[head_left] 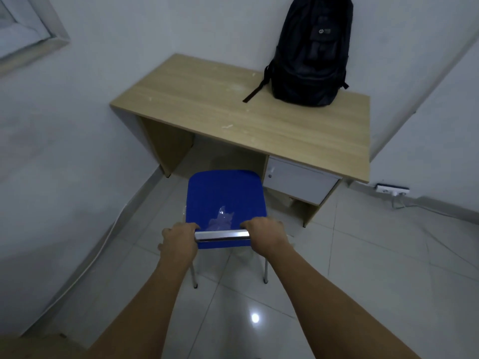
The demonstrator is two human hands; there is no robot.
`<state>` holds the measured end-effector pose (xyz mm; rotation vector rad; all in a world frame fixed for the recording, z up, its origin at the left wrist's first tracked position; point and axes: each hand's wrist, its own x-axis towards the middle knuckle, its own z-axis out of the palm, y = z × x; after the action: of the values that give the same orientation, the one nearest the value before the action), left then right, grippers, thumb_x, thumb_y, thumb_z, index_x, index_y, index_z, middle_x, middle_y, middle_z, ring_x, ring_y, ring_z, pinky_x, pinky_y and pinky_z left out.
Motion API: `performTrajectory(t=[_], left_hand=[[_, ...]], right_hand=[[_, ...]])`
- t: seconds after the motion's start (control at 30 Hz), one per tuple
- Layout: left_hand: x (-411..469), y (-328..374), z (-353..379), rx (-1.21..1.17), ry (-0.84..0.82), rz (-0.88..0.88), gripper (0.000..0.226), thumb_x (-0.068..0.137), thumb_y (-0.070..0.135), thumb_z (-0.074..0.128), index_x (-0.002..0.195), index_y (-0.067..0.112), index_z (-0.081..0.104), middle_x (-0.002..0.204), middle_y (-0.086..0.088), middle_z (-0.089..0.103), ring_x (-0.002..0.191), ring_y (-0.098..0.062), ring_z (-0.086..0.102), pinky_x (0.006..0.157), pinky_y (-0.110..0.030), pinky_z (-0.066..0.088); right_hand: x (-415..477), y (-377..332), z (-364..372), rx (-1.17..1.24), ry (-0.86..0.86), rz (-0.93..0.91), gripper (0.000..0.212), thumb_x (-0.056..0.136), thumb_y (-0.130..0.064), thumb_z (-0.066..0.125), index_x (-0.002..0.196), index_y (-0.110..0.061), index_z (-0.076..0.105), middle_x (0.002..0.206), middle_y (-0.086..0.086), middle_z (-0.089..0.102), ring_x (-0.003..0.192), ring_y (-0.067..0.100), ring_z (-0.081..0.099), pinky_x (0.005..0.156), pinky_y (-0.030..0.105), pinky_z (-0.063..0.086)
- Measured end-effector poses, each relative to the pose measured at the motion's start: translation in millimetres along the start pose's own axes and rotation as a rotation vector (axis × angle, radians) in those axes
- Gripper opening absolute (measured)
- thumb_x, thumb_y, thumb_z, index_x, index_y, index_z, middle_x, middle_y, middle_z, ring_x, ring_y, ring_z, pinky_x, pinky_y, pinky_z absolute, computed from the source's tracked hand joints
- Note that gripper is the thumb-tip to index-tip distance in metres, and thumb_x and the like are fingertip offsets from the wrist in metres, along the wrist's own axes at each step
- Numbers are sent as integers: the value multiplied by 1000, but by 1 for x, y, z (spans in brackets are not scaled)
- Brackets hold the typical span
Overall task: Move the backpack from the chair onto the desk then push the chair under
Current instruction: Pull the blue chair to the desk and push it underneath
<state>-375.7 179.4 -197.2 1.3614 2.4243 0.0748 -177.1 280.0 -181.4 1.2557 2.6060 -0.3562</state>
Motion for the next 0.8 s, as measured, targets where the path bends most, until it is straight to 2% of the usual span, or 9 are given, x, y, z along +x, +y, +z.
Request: performTrajectory(t=[0.07, 0.17, 0.23, 0.4, 0.53, 0.67, 0.8], left_hand=[[16, 2, -6, 38, 19, 11, 32, 95, 18, 62, 126, 22, 64, 117, -5, 67, 111, -24, 60, 92, -32, 48], [48, 11, -18, 64, 37, -7, 35, 95, 13, 58, 128, 24, 63, 118, -6, 65, 111, -25, 59, 87, -31, 44], [69, 14, -27, 82, 35, -5, 34, 96, 12, 57, 127, 25, 64, 117, -6, 65, 110, -26, 58, 85, -31, 43], [136, 2, -53, 144, -9, 48, 35, 96, 19, 58, 131, 25, 62, 120, -6, 65, 112, -24, 58, 94, -33, 48], [205, -4, -78, 155, -21, 133, 34, 96, 19, 57, 130, 21, 61, 122, -8, 65, 112, -25, 60, 98, -34, 49], [270, -5, -101, 73, -15, 163, 36, 94, 15, 57, 129, 23, 62, 122, -8, 64, 116, -26, 58, 97, -36, 50], [319, -21, -116, 35, 20, 202, 35, 95, 5, 46, 119, 19, 66, 121, -12, 64, 115, -32, 57, 94, -40, 49]], right_hand=[[19, 4, -8, 5, -9, -21, 34, 87, -9, 60, 113, -31, 61, 88, -2, 57, 76, 20, 49, 72, 40, 44], [54, 13, -20, 34, -26, -33, 38, 87, -8, 60, 118, -30, 61, 97, 1, 65, 83, 22, 58, 77, 40, 53], [75, 14, -25, 43, -30, -13, 40, 86, -8, 60, 120, -30, 59, 101, 2, 66, 89, 25, 61, 80, 44, 55], [129, 3, -37, 64, -18, 41, 42, 83, -7, 61, 119, -30, 59, 98, 4, 65, 87, 27, 61, 81, 47, 55], [184, -3, -61, 53, 3, 97, 47, 83, -6, 58, 122, -31, 58, 103, 5, 66, 89, 29, 61, 67, 37, 48], [237, -9, -85, 76, -17, 178, 48, 81, -5, 55, 122, -31, 59, 107, 5, 67, 93, 30, 62, 63, 37, 42], [279, -24, -100, 104, -21, 237, 50, 80, -5, 55, 123, -29, 60, 108, 6, 69, 93, 29, 64, 62, 35, 41]])
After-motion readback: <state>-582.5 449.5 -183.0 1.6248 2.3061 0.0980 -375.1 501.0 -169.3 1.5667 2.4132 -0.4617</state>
